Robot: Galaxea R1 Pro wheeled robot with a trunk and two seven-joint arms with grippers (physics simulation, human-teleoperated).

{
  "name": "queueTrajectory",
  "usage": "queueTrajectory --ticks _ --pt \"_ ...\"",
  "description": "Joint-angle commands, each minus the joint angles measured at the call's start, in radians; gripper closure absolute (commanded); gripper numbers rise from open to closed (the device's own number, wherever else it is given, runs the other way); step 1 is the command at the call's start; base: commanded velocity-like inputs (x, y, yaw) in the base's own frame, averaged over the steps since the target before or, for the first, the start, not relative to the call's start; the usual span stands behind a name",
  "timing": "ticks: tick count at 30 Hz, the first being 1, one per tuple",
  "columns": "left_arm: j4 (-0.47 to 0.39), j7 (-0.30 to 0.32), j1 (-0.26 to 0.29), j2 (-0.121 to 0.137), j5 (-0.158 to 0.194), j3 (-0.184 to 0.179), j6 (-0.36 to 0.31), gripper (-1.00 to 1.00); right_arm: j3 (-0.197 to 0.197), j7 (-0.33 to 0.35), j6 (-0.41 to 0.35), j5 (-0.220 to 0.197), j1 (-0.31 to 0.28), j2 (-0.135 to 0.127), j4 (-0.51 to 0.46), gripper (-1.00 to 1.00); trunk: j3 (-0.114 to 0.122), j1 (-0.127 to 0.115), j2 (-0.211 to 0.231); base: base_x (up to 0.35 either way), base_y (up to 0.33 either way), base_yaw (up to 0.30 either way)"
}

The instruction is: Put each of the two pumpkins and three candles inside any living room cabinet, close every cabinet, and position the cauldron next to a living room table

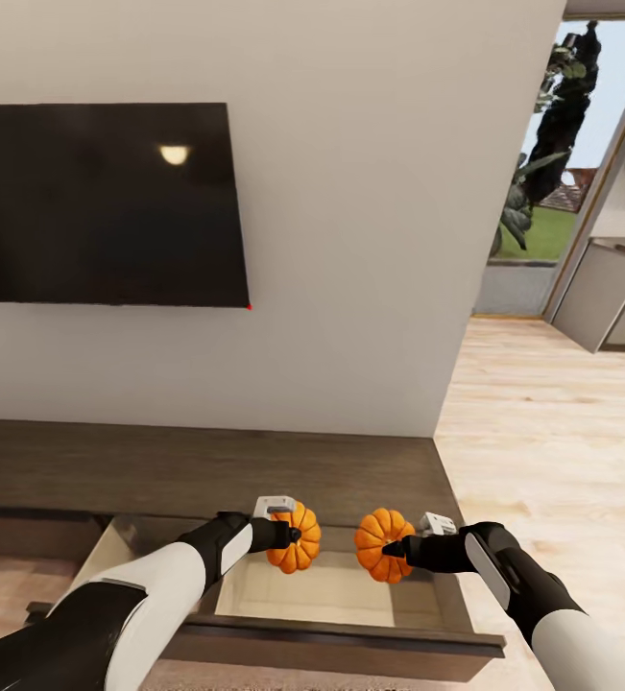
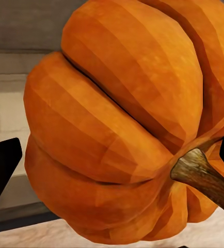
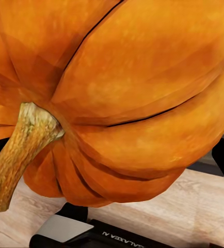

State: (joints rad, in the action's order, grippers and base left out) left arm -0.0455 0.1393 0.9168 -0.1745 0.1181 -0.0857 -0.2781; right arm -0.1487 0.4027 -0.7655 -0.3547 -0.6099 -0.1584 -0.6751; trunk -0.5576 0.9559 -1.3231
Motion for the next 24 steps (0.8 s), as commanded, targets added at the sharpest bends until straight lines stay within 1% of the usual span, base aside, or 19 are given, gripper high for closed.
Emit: queueTrajectory --ticks 1,7,15,24 --pt "-0.002 0.0 0.001 0.0 0.011 -0.007 -0.006 1.0 -0.003 -0.001 -0.003 -0.001 -0.001 -0.001 -0.001 1.0 -0.006 0.004 -0.008 0.0 0.0 0.088" --pt "-0.001 0.0 0.001 0.0 0.011 -0.007 -0.006 1.0 -0.002 -0.001 -0.003 -0.001 -0.001 -0.001 -0.001 1.0 -0.034 0.027 -0.05 0.0 0.0 0.059" --pt "-0.001 0.0 0.001 0.0 0.011 -0.006 -0.006 1.0 -0.002 -0.001 -0.003 -0.001 -0.001 -0.001 0.0 1.0 -0.07 0.058 -0.106 0.0 0.0 -0.059" --pt "-0.001 0.0 0.001 0.0 0.011 -0.007 -0.006 1.0 -0.003 -0.001 -0.003 -0.001 -0.001 -0.001 0.0 1.0 -0.1 0.092 -0.169 0.0 0.0 -0.003"
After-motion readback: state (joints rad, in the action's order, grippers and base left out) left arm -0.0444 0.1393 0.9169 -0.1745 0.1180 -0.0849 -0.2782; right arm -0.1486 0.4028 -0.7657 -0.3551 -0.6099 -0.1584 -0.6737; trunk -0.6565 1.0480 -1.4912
